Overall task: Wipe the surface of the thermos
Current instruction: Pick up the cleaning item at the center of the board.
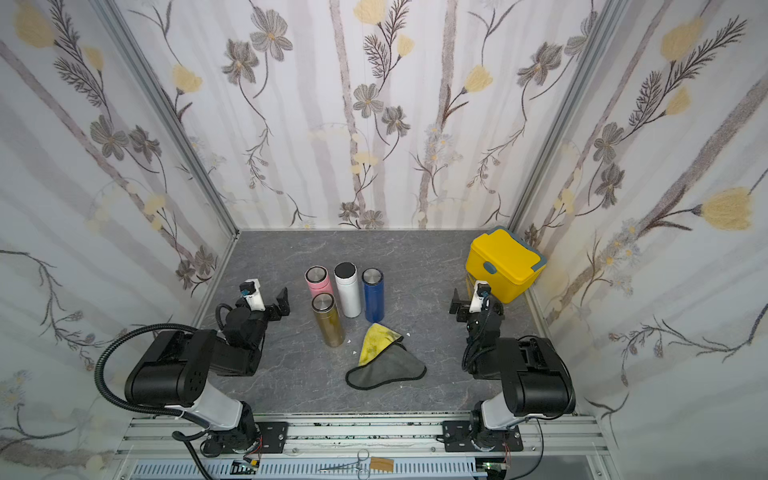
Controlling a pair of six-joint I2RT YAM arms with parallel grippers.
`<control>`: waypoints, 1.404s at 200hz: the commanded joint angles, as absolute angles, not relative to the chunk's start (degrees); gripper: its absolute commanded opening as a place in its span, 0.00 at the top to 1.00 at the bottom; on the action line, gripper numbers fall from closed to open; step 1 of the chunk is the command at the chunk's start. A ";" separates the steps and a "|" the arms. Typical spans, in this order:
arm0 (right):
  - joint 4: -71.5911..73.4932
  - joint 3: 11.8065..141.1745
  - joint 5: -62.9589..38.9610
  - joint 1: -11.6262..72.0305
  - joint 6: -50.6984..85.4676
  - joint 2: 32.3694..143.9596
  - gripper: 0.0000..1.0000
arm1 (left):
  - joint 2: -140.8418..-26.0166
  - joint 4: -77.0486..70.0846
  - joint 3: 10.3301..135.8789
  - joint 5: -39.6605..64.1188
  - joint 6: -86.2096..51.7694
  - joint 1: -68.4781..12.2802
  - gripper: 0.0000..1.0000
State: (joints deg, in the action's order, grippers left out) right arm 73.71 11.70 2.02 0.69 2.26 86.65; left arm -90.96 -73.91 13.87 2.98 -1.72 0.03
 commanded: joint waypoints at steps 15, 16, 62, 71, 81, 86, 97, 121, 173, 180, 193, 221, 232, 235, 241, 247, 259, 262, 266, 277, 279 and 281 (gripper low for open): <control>75.12 11.78 1.49 0.71 1.27 86.68 0.00 | -90.97 -76.33 13.99 2.53 -1.86 0.09 0.00; 75.09 11.78 1.49 0.70 1.25 86.67 0.00 | -90.97 -76.31 14.03 2.54 -1.85 0.09 0.00; 75.15 11.78 1.49 0.71 1.26 86.70 0.00 | -90.92 -76.29 14.02 2.48 -1.95 0.09 0.00; 75.13 11.82 1.49 0.70 1.30 86.72 0.00 | -90.95 -76.31 13.98 2.55 -1.93 0.09 0.00; 75.06 11.78 1.50 0.68 1.29 86.75 0.00 | -90.89 -76.29 14.04 2.55 -1.93 0.09 0.00; 75.11 11.81 1.49 0.70 1.27 86.73 0.00 | -90.95 -76.33 13.98 2.55 -1.93 0.11 0.00; 75.12 11.78 1.57 0.69 1.28 86.74 0.00 | -90.91 -76.31 14.03 2.54 -1.92 0.09 0.00; 75.06 11.78 1.52 0.66 1.26 86.79 0.00 | -90.95 -76.30 13.98 2.55 -1.89 0.09 0.00; 75.06 11.84 1.58 0.70 1.30 86.75 0.00 | -90.94 -76.29 14.06 2.50 -1.93 0.08 0.00; 75.07 11.80 1.46 0.70 1.29 86.75 0.00 | -90.90 -76.29 14.04 2.55 -1.91 0.07 0.00; 75.07 11.79 1.49 0.69 1.27 86.75 0.00 | -90.96 -76.27 14.05 2.55 -1.89 0.09 0.00; 76.12 11.26 1.25 0.70 1.23 86.54 0.00 | -90.96 -76.30 14.01 2.55 -1.91 0.05 0.00; 78.10 9.84 2.03 0.79 1.47 85.46 0.00 | -90.97 -76.29 14.05 2.54 -1.87 0.08 0.00; 78.45 9.32 2.67 0.81 1.57 84.80 0.00 | -90.93 -76.29 14.05 2.57 -1.88 0.09 0.00; 78.84 8.21 4.24 0.95 1.88 83.04 0.00 | -90.93 -76.28 14.07 2.64 -1.87 0.15 0.00; 79.09 6.96 5.97 0.97 2.31 81.07 0.00 | -90.95 -76.21 14.06 2.51 -1.93 0.04 0.00; 79.18 4.81 9.05 0.97 3.45 77.45 0.00 | -90.96 -76.21 14.08 2.54 -1.84 0.09 0.00; 79.19 4.44 9.52 1.03 3.67 76.72 0.00 | -90.97 -76.35 14.02 2.65 -1.71 0.01 0.00; 79.12 3.97 9.97 1.12 3.65 75.82 0.00 | -90.87 -76.64 13.75 3.73 -1.33 0.00 0.00; 77.72 3.67 11.12 1.90 3.04 73.58 0.00 | -90.71 -79.88 11.90 5.87 -0.51 0.01 0.00; 77.17 3.73 11.50 2.19 3.02 73.02 0.00 | -90.70 -80.84 11.46 5.53 -0.70 0.07 0.00; 76.47 3.92 11.80 2.48 2.93 72.51 0.00 | -90.62 -81.82 10.97 5.18 -0.86 0.08 0.00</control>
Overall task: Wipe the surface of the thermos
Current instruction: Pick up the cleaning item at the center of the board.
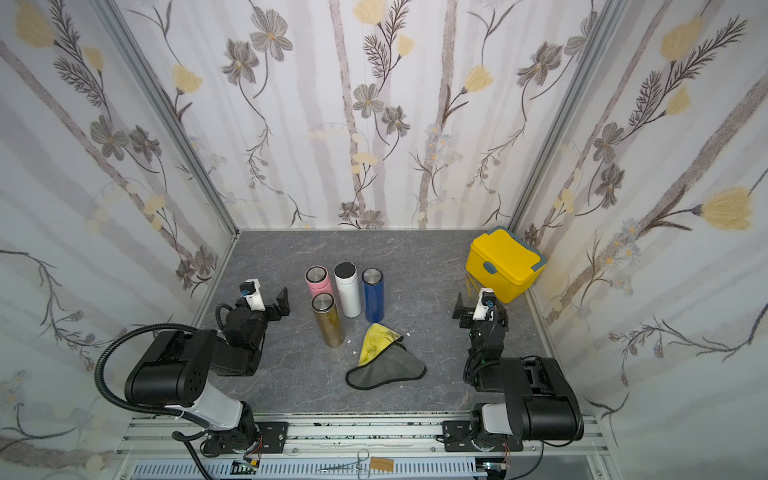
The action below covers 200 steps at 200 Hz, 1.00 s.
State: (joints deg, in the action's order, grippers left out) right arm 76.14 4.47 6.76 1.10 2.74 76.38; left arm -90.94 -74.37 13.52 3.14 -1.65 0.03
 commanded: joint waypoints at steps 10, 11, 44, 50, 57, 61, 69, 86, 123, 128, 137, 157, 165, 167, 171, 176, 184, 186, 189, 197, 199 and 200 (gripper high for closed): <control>70.49 5.13 12.94 3.63 2.93 69.24 0.00 | -88.37 -87.16 7.35 2.24 -2.05 0.01 0.00; 69.74 5.33 12.97 3.75 3.05 68.85 0.00 | -87.91 -87.88 6.71 1.96 -2.12 0.00 0.00; 51.08 9.02 8.78 4.48 12.75 54.47 0.00 | -69.99 -98.75 -6.48 -2.67 -7.35 0.06 0.00; 48.57 9.35 8.82 4.49 16.37 51.52 0.00 | -65.27 -96.31 -6.84 -2.49 -9.40 0.09 0.00; 45.35 9.86 8.83 4.50 20.90 48.01 0.00 | -59.41 -91.08 -6.46 -1.81 -11.88 0.09 0.00; 43.54 10.26 8.30 4.44 23.67 46.16 0.00 | -55.73 -86.83 -5.82 -1.80 -13.62 0.09 0.00; 38.27 11.73 6.67 4.33 28.22 42.60 0.00 | -47.63 -75.12 -3.38 -2.65 -17.90 0.04 0.00; 29.21 15.91 -4.91 4.24 28.08 38.21 0.00 | -31.77 -38.93 6.66 -6.78 -24.44 0.00 0.00; 35.17 11.77 -19.73 3.96 38.38 33.55 0.00 | -8.35 -20.81 5.66 1.58 -29.15 0.00 0.00; 33.14 11.61 -18.95 3.96 40.59 33.10 0.00 | -5.67 -20.56 4.57 3.39 -29.82 0.00 0.00; 30.11 11.75 -19.71 3.71 42.41 32.74 0.00 | -1.86 -21.31 2.38 7.78 -31.00 0.01 0.00; 40.75 8.52 -30.32 4.17 44.43 35.83 0.00 | -2.69 -25.43 -1.11 11.13 -34.14 0.08 0.00; 41.39 8.26 -31.45 6.05 44.81 37.52 0.00 | -5.58 -25.03 -0.98 8.98 -35.83 0.09 0.00; 40.80 8.39 -31.18 6.70 44.49 37.73 0.00 | -6.27 -25.02 -0.90 8.62 -35.96 0.09 0.00; 37.89 9.29 -30.25 8.35 43.41 38.39 0.00 | -8.16 -25.43 -0.81 8.05 -36.20 0.05 0.00; 33.77 10.55 -27.49 11.09 41.54 39.03 0.00 | -10.67 -26.15 -0.67 7.59 -36.13 0.11 0.00; 25.41 13.03 -19.90 16.43 39.00 40.03 0.00 | -15.01 -26.74 -0.26 6.30 -36.24 0.02 0.00; 23.84 13.74 -17.81 17.89 38.60 40.28 0.00 | -16.12 -26.72 -0.09 5.86 -36.22 0.07 0.00; 22.29 14.40 -15.18 19.98 38.15 40.81 0.00 | -17.79 -26.58 0.14 5.03 -36.35 0.09 0.00; 20.76 15.26 -10.26 25.13 37.38 42.42 0.00 | -22.19 -26.40 0.88 2.88 -36.72 0.08 0.00; 20.70 15.42 -9.20 26.21 37.25 42.86 0.00 | -23.26 -26.53 0.97 2.50 -36.76 0.09 0.00; 20.68 15.44 -8.77 26.77 37.26 43.10 0.00 | -23.80 -26.67 1.01 2.26 -36.75 0.09 0.00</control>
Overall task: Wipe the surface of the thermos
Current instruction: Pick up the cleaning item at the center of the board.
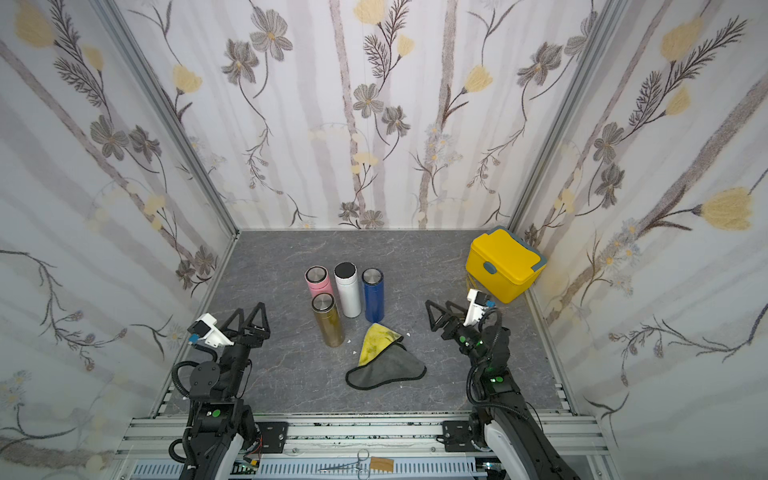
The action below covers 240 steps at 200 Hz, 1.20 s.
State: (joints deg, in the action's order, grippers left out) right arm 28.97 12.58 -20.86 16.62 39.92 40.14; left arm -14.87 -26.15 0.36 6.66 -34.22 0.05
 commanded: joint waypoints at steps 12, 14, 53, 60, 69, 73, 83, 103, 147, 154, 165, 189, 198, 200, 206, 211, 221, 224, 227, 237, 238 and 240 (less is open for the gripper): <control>20.36 16.08 -4.46 32.60 37.85 46.58 0.00 | -29.91 -31.00 0.25 0.57 -36.34 0.00 0.00; 20.25 16.26 -3.53 33.44 37.94 47.28 0.00 | -30.77 -32.07 0.02 0.47 -36.11 0.00 0.00; 16.24 24.44 6.67 46.26 39.04 64.31 0.00 | -39.08 -33.18 1.58 -5.36 -37.53 0.00 0.00; 14.34 26.64 7.05 47.59 39.50 67.55 0.00 | -38.67 -33.69 1.14 -4.99 -37.49 0.00 0.00; 11.97 29.89 8.35 49.71 39.94 71.57 0.00 | -37.67 -33.84 0.62 -4.43 -37.15 0.00 0.00; 10.92 31.06 9.14 50.47 39.90 73.03 0.00 | -37.00 -33.79 0.33 -4.18 -37.09 0.01 0.00; 8.73 33.86 10.73 52.05 40.07 76.27 0.00 | -34.84 -33.00 -0.27 -3.93 -37.00 0.00 0.00; 4.66 38.32 12.04 53.82 40.86 81.75 0.00 | -28.81 -31.65 -2.06 -3.78 -36.83 0.00 0.00; -5.27 46.28 17.04 58.60 42.01 87.91 0.00 | -16.97 -27.56 -5.13 -4.83 -36.87 0.00 0.00; -5.80 46.39 16.81 58.86 42.23 88.36 0.00 | -15.74 -27.05 -5.34 -4.82 -36.83 0.00 0.00; -6.76 46.50 16.63 59.04 42.34 89.38 0.00 | -14.33 -26.48 -5.60 -4.83 -36.74 0.00 0.00; -8.79 46.93 15.75 59.30 42.60 93.37 0.00 | -13.66 -26.02 -5.71 -4.83 -36.77 0.00 0.00; -9.38 47.22 15.20 59.48 42.54 94.86 0.00 | -14.00 -26.22 -5.69 -4.75 -36.79 0.00 0.00; -9.57 47.27 15.12 59.47 42.58 95.19 0.00 | -14.07 -26.31 -5.66 -4.75 -36.82 0.00 0.00; -10.07 47.28 14.93 59.65 42.63 96.11 0.00 | -14.39 -26.40 -5.63 -4.67 -36.83 0.00 0.00; -10.38 47.31 14.85 59.87 42.69 96.79 0.00 | -14.68 -26.60 -5.55 -4.63 -36.82 0.00 0.00; -10.62 47.33 14.50 60.14 42.68 98.19 0.00 | -15.39 -27.05 -5.46 -4.40 -36.76 0.00 0.00; -10.68 47.35 14.36 60.15 42.64 98.59 0.00 | -15.55 -27.13 -5.45 -4.35 -36.76 0.00 0.00; -10.62 47.30 14.12 60.28 42.66 99.01 0.00 | -15.78 -27.23 -5.45 -4.31 -36.74 0.00 0.00; -10.50 47.25 13.59 60.55 42.62 100.42 0.00 | -16.48 -27.58 -5.36 -4.33 -36.74 0.00 0.00; -10.48 47.22 13.56 60.55 42.58 100.48 0.00 | -16.55 -27.63 -5.32 -4.32 -36.74 0.00 0.00; -10.42 47.20 13.48 60.62 42.57 100.75 0.00 | -16.60 -27.67 -5.28 -4.31 -36.76 0.00 0.00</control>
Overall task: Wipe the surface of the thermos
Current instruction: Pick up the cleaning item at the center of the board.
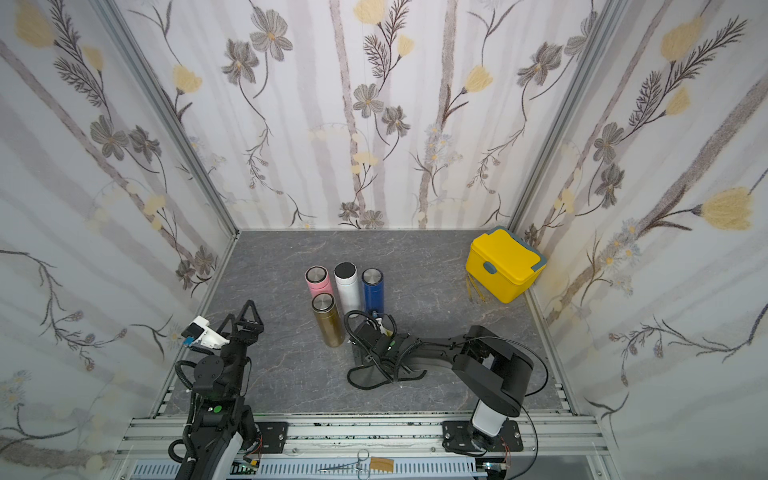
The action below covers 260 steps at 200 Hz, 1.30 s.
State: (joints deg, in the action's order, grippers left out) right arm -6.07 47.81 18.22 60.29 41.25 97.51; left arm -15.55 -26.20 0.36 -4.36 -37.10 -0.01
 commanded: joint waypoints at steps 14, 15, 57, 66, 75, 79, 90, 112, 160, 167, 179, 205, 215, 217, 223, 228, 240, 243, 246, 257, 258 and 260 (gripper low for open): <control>-9.68 46.90 12.75 60.73 42.47 102.45 0.00 | -17.37 -28.02 -5.19 -4.23 -36.74 0.00 0.00; -9.63 46.87 12.70 60.73 42.46 102.60 0.00 | -17.43 -28.03 -5.19 -4.22 -36.74 0.00 0.00; -6.34 45.47 10.06 60.73 42.03 102.97 0.72 | -17.94 -28.33 -5.10 -4.13 -36.78 0.00 0.00; -6.37 45.20 10.33 60.73 42.21 101.59 0.84 | -18.06 -28.38 -5.10 -4.34 -36.90 0.00 0.00; -6.42 44.65 10.78 60.73 42.36 99.40 0.92 | -18.25 -28.47 -5.19 -4.72 -37.12 0.00 0.00; -6.35 44.33 10.87 60.73 42.47 98.19 0.95 | -18.38 -28.49 -5.19 -4.87 -37.14 0.00 0.00; -6.32 43.68 11.74 60.73 42.77 94.21 1.00 | -18.87 -29.56 -5.51 -4.73 -37.54 0.00 0.00; -5.82 39.23 13.63 60.56 43.72 83.67 1.00 | -19.57 -32.14 -5.37 -1.78 -37.62 0.00 0.00; -4.01 30.13 17.53 57.34 44.82 63.02 1.00 | -15.22 -33.51 -1.80 16.47 -36.54 0.00 0.01; -3.23 28.60 17.66 56.54 44.81 60.48 1.00 | -13.79 -35.31 -2.20 19.71 -36.88 -0.09 0.03; -2.07 26.13 17.60 55.11 44.71 56.57 1.00 | -11.51 -38.39 -2.97 23.96 -37.43 -0.47 0.03; -0.04 21.31 17.63 52.77 44.40 48.08 1.00 | -9.89 -43.63 -4.77 27.69 -36.23 -3.38 0.04; 0.74 19.51 17.69 51.86 44.55 44.72 1.00 | -10.27 -44.81 -5.14 27.53 -34.91 -5.47 0.04; 0.89 19.20 17.74 51.68 44.62 44.12 1.00 | -10.34 -44.89 -5.11 27.34 -34.57 -5.92 0.04; 1.27 18.28 17.67 51.30 44.76 42.45 1.00 | -10.97 -45.27 -5.02 27.04 -33.45 -7.43 0.04; 1.62 17.66 17.65 51.15 44.80 41.48 1.00 | -11.72 -45.24 -4.72 26.45 -32.32 -8.83 0.05; 2.02 16.61 17.44 50.76 44.95 39.66 1.00 | -14.58 -44.08 -3.31 23.81 -29.07 -12.70 0.07; 2.07 16.46 17.45 50.72 45.01 39.45 1.00 | -15.31 -43.96 -2.97 23.30 -28.18 -13.78 0.08; 2.10 16.28 17.49 50.64 45.07 39.34 1.00 | -16.49 -43.77 -2.55 22.60 -27.30 -14.92 0.08; 2.22 16.01 17.26 50.55 45.16 39.43 1.00 | -20.63 -43.64 -1.00 20.05 -24.32 -18.87 0.11; 2.21 16.00 17.29 50.54 45.17 39.45 1.00 | -21.04 -43.62 -0.94 19.69 -24.11 -19.19 0.11; 2.27 16.00 17.18 50.54 45.17 39.57 1.00 | -21.61 -43.67 -0.65 18.99 -23.67 -19.83 0.11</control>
